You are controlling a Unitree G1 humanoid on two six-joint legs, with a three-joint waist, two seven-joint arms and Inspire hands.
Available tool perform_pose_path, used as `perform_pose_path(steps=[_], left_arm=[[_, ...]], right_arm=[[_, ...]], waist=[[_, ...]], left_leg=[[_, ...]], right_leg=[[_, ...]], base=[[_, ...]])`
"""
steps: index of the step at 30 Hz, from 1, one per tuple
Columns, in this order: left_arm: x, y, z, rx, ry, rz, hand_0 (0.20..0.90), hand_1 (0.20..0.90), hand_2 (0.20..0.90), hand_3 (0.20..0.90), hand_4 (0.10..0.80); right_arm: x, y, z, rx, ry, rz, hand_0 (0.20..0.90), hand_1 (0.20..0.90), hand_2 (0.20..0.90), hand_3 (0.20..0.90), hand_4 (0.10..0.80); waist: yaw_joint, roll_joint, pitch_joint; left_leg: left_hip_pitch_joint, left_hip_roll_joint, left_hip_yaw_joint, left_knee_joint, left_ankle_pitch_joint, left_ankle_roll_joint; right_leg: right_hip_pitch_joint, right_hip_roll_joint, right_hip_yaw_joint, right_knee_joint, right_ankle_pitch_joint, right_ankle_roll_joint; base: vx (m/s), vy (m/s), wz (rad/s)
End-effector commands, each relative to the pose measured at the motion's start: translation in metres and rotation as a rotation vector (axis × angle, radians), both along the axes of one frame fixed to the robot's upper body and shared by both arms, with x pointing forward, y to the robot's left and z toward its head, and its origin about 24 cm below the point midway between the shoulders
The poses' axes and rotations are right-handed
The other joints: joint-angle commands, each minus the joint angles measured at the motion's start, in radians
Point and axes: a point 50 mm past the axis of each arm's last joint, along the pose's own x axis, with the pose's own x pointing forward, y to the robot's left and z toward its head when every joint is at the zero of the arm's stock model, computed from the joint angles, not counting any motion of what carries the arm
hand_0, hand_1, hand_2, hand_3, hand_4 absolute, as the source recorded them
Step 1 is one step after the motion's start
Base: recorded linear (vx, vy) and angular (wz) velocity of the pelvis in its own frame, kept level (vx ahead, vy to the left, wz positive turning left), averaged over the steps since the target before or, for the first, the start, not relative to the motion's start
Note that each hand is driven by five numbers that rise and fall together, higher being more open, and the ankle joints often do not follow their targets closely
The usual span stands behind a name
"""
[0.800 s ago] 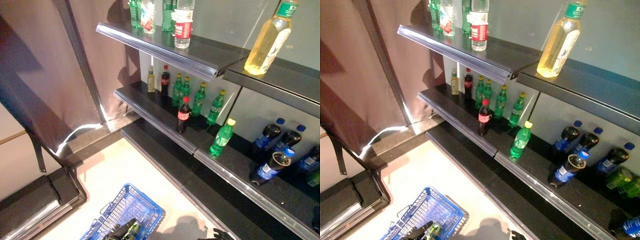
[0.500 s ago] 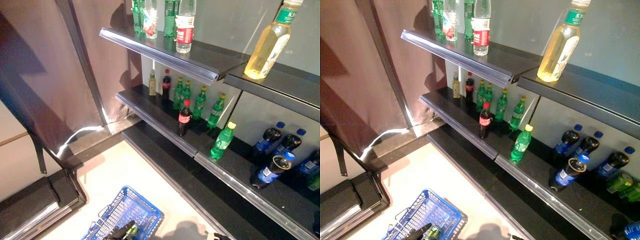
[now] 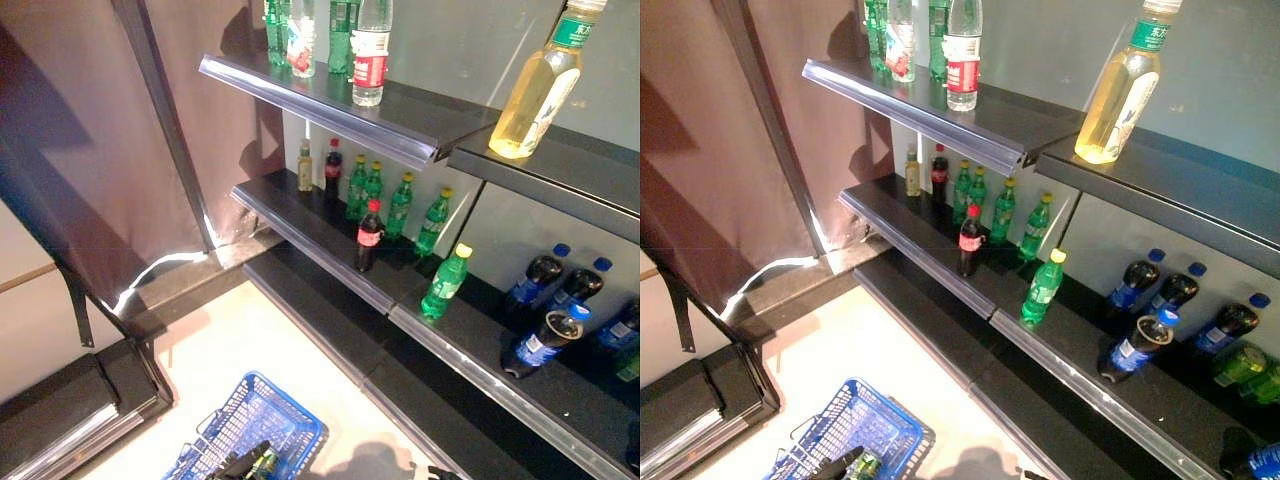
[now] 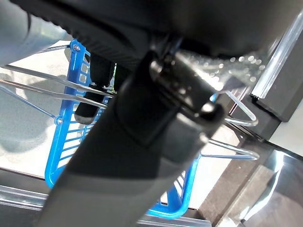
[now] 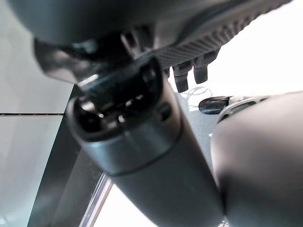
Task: Pick up the drink and place into the basket.
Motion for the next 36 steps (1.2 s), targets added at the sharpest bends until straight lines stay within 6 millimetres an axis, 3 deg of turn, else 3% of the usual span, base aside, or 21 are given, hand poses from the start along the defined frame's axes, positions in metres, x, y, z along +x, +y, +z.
perform_pose_path(steps=[1,5,9,12,14,17,19,20,21,23,27,29,30,36], left_arm=[[0.015,0.007,0.004,0.047,-0.041,-0.058,0.300,0.300,0.300,0.200,0.100],[0.015,0.006,0.004,0.048,-0.042,-0.058,0.300,0.300,0.300,0.200,0.100],[0.016,0.007,0.004,0.054,-0.040,-0.072,0.300,0.300,0.300,0.200,0.100],[0.018,0.008,0.005,0.057,-0.043,-0.078,0.300,0.300,0.300,0.200,0.100],[0.021,0.008,0.006,0.063,-0.052,-0.089,0.300,0.300,0.300,0.200,0.100],[0.021,0.011,0.008,0.072,-0.059,-0.091,0.300,0.300,0.300,0.200,0.100],[0.021,0.010,0.008,0.072,-0.058,-0.091,0.300,0.300,0.300,0.200,0.100],[0.013,0.014,0.008,0.076,-0.059,-0.069,0.300,0.300,0.300,0.200,0.100],[0.013,0.014,0.008,0.076,-0.059,-0.069,0.300,0.300,0.300,0.200,0.100],[0.005,0.014,0.006,0.076,-0.056,-0.051,0.300,0.300,0.300,0.200,0.100],[-0.004,0.011,0.004,0.067,-0.056,-0.024,0.300,0.300,0.300,0.200,0.100],[-0.006,0.010,0.004,0.063,-0.054,-0.018,0.300,0.300,0.300,0.200,0.100],[-0.011,0.009,0.003,0.059,-0.050,-0.010,0.300,0.300,0.300,0.200,0.100],[-0.019,0.005,0.001,0.051,-0.048,0.001,0.300,0.300,0.300,0.200,0.100]], right_arm=[[-0.005,-0.004,-0.002,-0.056,0.066,0.085,0.900,0.900,0.900,0.900,0.800],[-0.001,-0.004,-0.001,-0.075,0.041,0.117,0.900,0.900,0.900,0.900,0.800],[0.023,0.000,0.006,-0.111,-0.110,0.223,0.900,0.900,0.900,0.900,0.800],[0.045,0.005,0.014,-0.115,-0.235,0.286,0.900,0.900,0.900,0.900,0.800],[0.076,0.015,0.030,-0.106,-0.388,0.337,0.900,0.900,0.900,0.900,0.800],[0.120,0.030,0.070,-0.115,-0.653,0.385,0.900,0.900,0.900,0.900,0.800],[0.119,0.030,0.070,-0.116,-0.652,0.385,0.900,0.900,0.900,0.900,0.800],[0.147,0.033,0.123,-0.153,-0.940,0.405,0.900,0.900,0.900,0.900,0.800],[0.147,0.033,0.123,-0.153,-0.940,0.405,0.900,0.900,0.900,0.900,0.800],[0.160,0.028,0.162,-0.219,-1.133,0.406,0.900,0.900,0.900,0.900,0.800],[0.171,0.020,0.217,-0.332,-1.407,0.363,0.900,0.900,0.900,0.900,0.800],[0.172,0.018,0.228,-0.364,-1.462,0.344,0.900,0.900,0.900,0.900,0.800],[0.173,0.015,0.244,-0.404,-1.536,0.322,0.900,0.900,0.900,0.900,0.800],[0.169,0.008,0.277,-0.509,-1.714,0.214,0.900,0.900,0.900,0.900,0.800]], waist=[[0.028,0.000,0.050],[0.029,0.000,0.049],[0.034,-0.005,0.050],[0.036,-0.010,0.055],[0.038,-0.016,0.060],[0.034,-0.024,0.065],[0.034,-0.023,0.064],[0.018,-0.028,0.063],[0.018,-0.028,0.063],[0.005,-0.026,0.058],[-0.011,-0.018,0.053],[-0.012,-0.016,0.051],[-0.015,-0.013,0.047],[-0.018,-0.010,0.041]], left_leg=[[0.007,0.006,0.035,0.000,-0.022,0.023],[0.006,0.005,0.033,0.000,-0.022,0.023],[0.004,0.005,0.030,0.000,-0.019,0.022],[0.003,0.005,0.029,0.000,-0.018,0.021],[0.000,0.007,0.028,0.000,-0.015,0.021],[-0.005,0.009,0.025,0.000,-0.011,0.022],[-0.005,0.009,0.024,0.000,-0.011,0.022],[-0.008,0.011,0.031,0.000,-0.012,0.022],[-0.008,0.011,0.031,0.000,-0.012,0.022],[-0.010,0.014,0.041,0.000,-0.014,0.023],[-0.010,0.018,0.056,0.000,-0.020,0.022],[-0.010,0.020,0.061,0.000,-0.020,0.022],[-0.009,0.022,0.066,0.000,-0.022,0.021],[-0.009,0.026,0.078,0.000,-0.027,0.021]], right_leg=[[0.029,-0.003,0.004,0.003,0.001,-0.011],[0.029,-0.003,0.005,0.003,0.002,-0.011],[0.029,-0.004,0.003,0.003,0.005,-0.009],[0.027,-0.003,0.004,0.003,0.006,-0.008],[0.025,-0.004,0.003,0.003,0.008,-0.006],[0.021,-0.006,0.001,0.003,0.012,-0.003],[0.022,-0.006,0.001,0.003,0.011,-0.003],[0.014,-0.004,0.007,0.003,0.014,0.000],[0.014,-0.004,0.007,0.003,0.014,0.000],[0.007,-0.003,0.016,0.003,0.013,0.003],[-0.001,-0.006,0.022,0.003,0.009,0.008],[-0.002,-0.008,0.024,0.003,0.008,0.009],[-0.004,-0.010,0.024,0.003,0.006,0.011],[-0.009,-0.014,0.023,0.003,0.003,0.013]], base=[[0.000,0.000,0.00],[0.000,0.000,0.00],[0.000,0.000,0.00],[0.000,0.000,0.00],[-0.039,-0.026,0.00],[-0.021,-0.020,0.00],[0.000,0.000,0.00],[0.000,0.000,0.00],[0.000,0.000,0.00],[0.000,0.000,0.00],[0.001,0.019,0.00],[0.017,0.036,-0.01],[0.022,0.031,-0.04],[0.014,0.020,-0.09]])
